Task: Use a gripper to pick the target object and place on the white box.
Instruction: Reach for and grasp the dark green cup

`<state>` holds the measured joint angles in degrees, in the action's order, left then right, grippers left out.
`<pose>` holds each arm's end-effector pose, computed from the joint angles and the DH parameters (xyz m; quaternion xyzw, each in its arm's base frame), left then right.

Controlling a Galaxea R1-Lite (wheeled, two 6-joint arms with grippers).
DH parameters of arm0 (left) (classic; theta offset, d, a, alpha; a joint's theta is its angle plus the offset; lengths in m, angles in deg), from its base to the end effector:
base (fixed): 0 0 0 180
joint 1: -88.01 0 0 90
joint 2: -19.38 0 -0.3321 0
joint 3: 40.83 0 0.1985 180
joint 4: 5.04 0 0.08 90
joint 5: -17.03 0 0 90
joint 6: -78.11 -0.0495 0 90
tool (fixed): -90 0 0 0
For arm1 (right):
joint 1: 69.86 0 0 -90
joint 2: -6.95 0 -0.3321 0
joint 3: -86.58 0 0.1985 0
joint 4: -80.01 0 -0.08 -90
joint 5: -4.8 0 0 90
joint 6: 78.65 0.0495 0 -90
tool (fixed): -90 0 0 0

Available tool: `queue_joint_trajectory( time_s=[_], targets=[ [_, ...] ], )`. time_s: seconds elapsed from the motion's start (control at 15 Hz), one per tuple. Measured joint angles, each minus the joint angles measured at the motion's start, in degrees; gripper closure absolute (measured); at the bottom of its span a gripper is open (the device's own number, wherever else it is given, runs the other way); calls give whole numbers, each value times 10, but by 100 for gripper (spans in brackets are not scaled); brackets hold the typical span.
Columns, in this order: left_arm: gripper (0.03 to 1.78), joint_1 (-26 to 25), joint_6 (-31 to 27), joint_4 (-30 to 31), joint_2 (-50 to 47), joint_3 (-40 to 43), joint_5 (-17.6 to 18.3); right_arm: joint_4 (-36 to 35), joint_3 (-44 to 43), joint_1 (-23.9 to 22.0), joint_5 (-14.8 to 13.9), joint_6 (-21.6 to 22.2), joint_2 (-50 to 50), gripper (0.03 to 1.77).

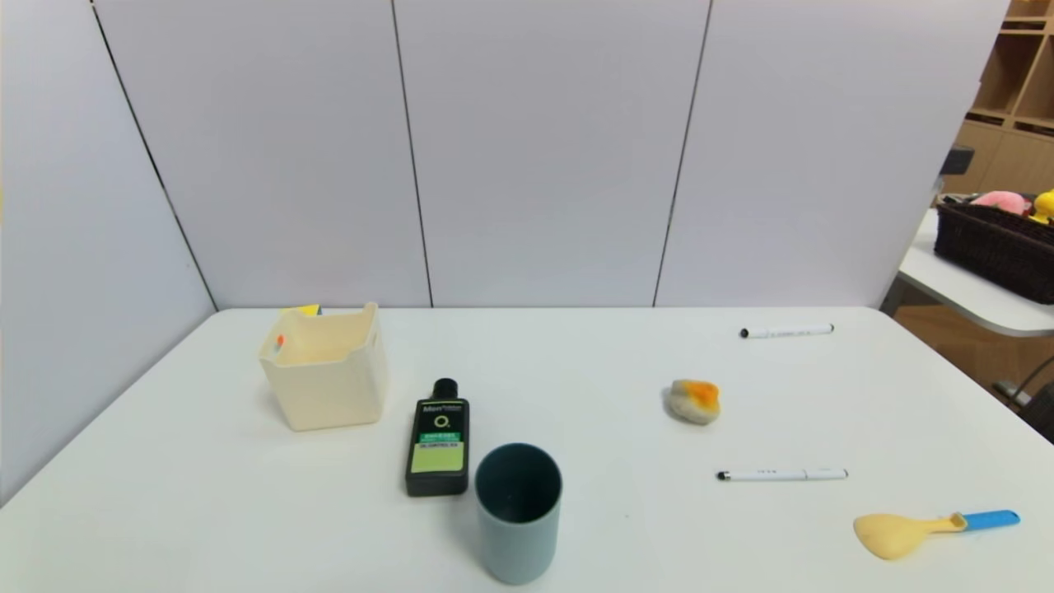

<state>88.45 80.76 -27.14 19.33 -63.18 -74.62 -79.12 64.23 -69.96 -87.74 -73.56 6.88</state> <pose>-0.0191 0.0016 0.0760 -0.0232 -0.0029 0.0105 0.9997 -0.0192 -0.0022 0.0788 0.0447 -0.0145 -0.0224 0.9986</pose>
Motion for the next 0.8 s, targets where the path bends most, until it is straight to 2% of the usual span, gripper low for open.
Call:
queue_joint_trajectory(
  time_s=[0.4, 0.67, 0.8],
  targets=[
    [12, -1, 9, 14, 2, -17, 3, 0, 0, 0, 0, 0, 0, 10],
    [12, -1, 3, 52, 44, -125, 20, 0, 0, 0, 0, 0, 0, 10],
    [12, 0, -14, 53, 95, -185, 55, 0, 0, 0, 0, 0, 0, 10]
  ],
)
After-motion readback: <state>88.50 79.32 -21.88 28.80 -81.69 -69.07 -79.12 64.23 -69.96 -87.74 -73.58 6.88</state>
